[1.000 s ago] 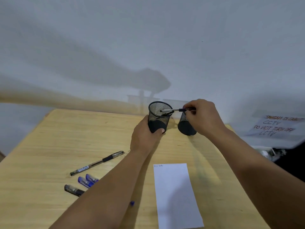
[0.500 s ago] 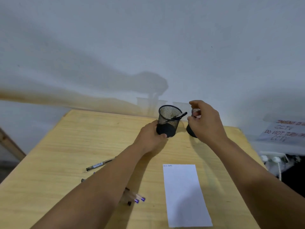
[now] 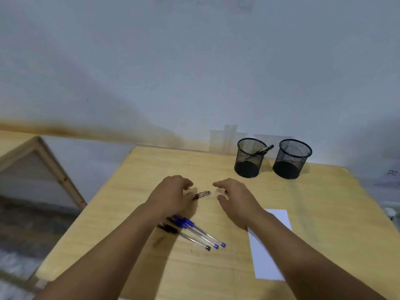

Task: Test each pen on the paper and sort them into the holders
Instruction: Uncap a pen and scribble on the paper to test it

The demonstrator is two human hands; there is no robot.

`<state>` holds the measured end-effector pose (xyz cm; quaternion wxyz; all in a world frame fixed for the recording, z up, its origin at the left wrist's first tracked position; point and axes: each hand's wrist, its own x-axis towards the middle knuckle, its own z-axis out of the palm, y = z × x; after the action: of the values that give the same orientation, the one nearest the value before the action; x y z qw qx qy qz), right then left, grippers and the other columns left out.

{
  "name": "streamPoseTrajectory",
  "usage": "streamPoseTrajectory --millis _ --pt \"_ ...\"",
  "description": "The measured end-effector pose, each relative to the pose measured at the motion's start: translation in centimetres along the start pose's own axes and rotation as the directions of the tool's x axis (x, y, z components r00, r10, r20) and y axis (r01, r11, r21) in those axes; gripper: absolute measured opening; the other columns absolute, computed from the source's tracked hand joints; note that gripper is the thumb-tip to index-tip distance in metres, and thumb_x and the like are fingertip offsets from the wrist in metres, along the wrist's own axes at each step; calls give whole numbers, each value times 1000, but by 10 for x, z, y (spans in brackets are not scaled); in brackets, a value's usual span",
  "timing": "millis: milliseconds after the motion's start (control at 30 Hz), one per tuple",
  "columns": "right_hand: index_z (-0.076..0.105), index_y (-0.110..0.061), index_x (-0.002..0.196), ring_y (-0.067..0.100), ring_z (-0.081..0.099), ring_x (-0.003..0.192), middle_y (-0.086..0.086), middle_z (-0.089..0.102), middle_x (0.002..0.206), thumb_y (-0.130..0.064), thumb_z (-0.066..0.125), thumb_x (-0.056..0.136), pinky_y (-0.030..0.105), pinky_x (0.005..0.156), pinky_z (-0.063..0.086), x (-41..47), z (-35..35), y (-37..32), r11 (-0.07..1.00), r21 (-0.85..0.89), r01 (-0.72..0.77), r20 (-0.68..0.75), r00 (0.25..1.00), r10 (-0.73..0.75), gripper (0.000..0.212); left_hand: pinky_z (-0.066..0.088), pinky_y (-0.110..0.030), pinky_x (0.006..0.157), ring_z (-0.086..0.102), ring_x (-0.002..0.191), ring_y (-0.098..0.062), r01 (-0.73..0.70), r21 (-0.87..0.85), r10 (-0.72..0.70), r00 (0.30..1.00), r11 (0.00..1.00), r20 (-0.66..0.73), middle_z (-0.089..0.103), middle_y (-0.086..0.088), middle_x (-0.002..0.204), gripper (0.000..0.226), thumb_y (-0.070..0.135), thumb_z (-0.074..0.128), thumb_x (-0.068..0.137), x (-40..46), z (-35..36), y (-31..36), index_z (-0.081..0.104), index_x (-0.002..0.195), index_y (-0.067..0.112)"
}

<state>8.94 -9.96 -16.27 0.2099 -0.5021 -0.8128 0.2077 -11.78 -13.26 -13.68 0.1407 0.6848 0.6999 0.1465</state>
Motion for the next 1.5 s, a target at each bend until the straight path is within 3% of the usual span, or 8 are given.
streamPoseTrajectory --millis 133,333,500,600,700,867,1233,1500 --pt "52 -28 139 25 49 118 -4 55 136 -21 50 96 41 94 47 4 27 -17 977 -193 89 87 994 -73 43 50 -31 80 56 98 -14 7 98 -7 1000 995 -1 62 7 103 31 46 55 90 -21 -3 -21 70 111 29" --pt "65 -31 111 18 51 104 -9 62 112 -29 53 97 37 84 45 8 29 -29 976 -216 22 1 1000 -22 19 53 -32 75 59 87 -12 8 58 -5 998 998 -60 64 9 93 17 31 60 89 -31 -3 -23 75 98 30" --pt "69 -27 100 5 57 86 -12 66 96 -22 61 92 19 72 45 -4 6 -24 975 203 -88 -104 988 111 12 52 -33 76 57 90 -10 -38 2 38 992 999 -124 64 12 95 16 34 60 92 -28 -1 -11 72 103 33" --pt "69 -24 101 3 61 77 -6 70 93 -14 69 87 12 67 46 -15 -14 -18 807 565 -171 -99 957 272 17 49 -26 71 56 84 -5 -77 -85 62 984 993 -168 62 15 91 11 37 64 92 -25 5 6 72 99 36" --pt "69 -17 106 12 63 74 5 72 89 -6 74 84 24 68 50 -27 -30 -9 519 835 -184 -54 911 409 25 48 -25 68 59 78 -3 -115 -235 72 981 965 -182 64 16 89 6 36 68 89 -27 13 30 72 93 36" --pt "72 -4 100 17 64 75 6 70 80 -5 71 87 27 76 54 -51 -49 4 260 953 -158 -3 851 525 13 52 -30 71 60 73 -4 -165 -414 90 977 895 -194 68 18 83 4 35 72 85 -32 34 70 73 89 35" --pt "71 -8 105 29 75 87 23 70 103 -6 65 92 39 81 60 -84 -71 22 364 926 -105 -108 848 518 15 49 -18 66 62 76 1 -213 -595 169 977 775 -130 71 18 83 8 38 68 89 -39 48 128 75 86 35" --pt "75 -30 96 14 54 49 1 60 68 -27 58 96 32 51 52 -102 -71 12 550 805 -220 -60 893 445 17 49 -17 76 65 85 5 -79 -795 80 996 601 -39 74 21 95 9 32 67 92 -30 34 146 74 94 37"
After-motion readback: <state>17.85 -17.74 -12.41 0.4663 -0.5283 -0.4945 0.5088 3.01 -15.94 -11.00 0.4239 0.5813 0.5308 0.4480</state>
